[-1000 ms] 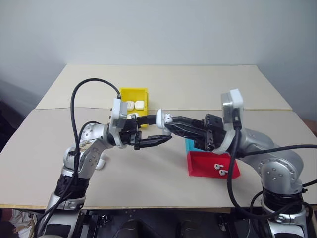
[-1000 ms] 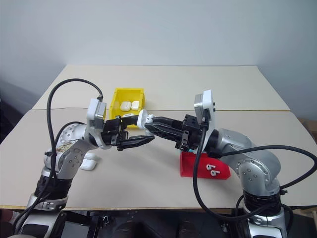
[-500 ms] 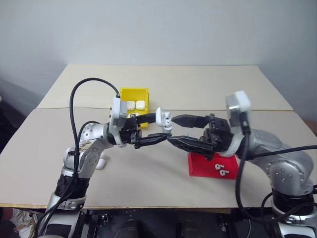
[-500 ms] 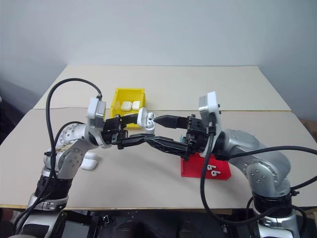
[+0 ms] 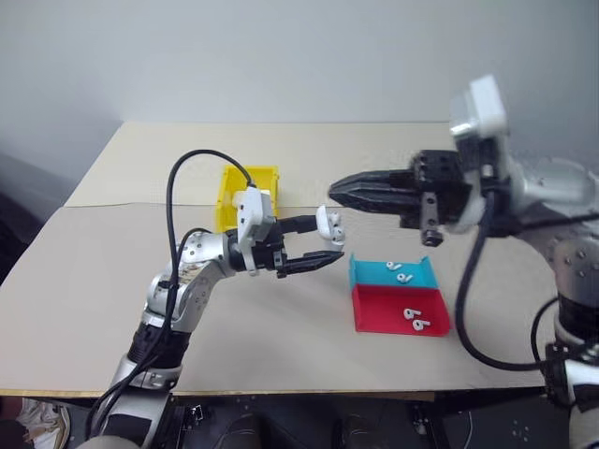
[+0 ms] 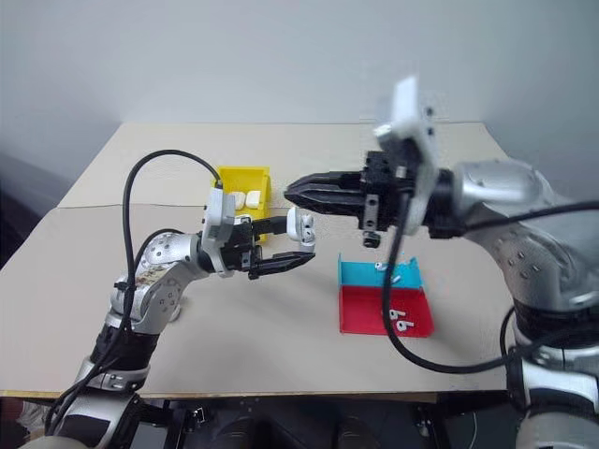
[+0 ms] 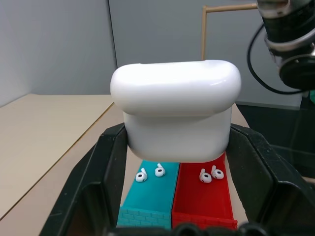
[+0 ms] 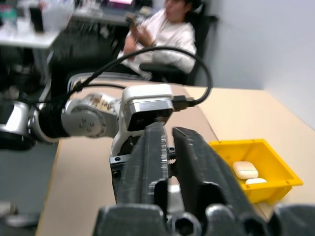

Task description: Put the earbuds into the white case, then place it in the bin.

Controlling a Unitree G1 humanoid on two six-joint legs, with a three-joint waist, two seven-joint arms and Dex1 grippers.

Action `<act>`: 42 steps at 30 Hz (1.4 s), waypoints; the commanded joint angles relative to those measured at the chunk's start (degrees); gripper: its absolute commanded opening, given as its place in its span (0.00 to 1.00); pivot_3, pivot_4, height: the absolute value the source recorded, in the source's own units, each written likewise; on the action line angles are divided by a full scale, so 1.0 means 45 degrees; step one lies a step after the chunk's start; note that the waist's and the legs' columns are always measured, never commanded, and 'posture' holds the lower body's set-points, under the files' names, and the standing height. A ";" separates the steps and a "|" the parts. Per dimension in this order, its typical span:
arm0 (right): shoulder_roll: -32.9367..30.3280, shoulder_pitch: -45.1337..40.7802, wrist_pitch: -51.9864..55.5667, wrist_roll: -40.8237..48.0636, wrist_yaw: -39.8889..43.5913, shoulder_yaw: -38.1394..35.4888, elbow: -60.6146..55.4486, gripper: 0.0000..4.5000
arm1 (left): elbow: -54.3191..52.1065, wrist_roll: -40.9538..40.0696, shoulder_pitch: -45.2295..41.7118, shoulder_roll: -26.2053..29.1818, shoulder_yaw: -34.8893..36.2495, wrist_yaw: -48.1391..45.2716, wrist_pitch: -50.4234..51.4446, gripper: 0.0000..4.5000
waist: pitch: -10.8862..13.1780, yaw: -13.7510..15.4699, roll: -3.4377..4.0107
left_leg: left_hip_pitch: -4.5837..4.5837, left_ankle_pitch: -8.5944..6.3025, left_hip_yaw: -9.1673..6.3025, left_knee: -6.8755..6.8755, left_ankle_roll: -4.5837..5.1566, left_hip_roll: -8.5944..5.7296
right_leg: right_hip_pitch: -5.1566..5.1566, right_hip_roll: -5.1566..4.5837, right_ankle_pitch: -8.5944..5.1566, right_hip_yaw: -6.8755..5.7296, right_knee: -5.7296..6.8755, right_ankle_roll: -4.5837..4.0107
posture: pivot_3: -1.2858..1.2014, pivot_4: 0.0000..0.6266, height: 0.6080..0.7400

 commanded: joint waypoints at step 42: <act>0.0731 0.3173 0.1660 -0.3154 -0.2671 -0.1713 -0.1446 0.01 | 0.7409 0.5865 -0.3833 -0.2069 0.2101 1.1944 -0.0741 0.61 | -0.0004 0.0130 -0.0013 | -0.0082 -0.0018 -0.0030 0.0077 0.0031 -0.0026 | -0.0007 -0.0039 0.0013 -0.0061 -0.0010 0.0025 | 0.52 0.24 1.00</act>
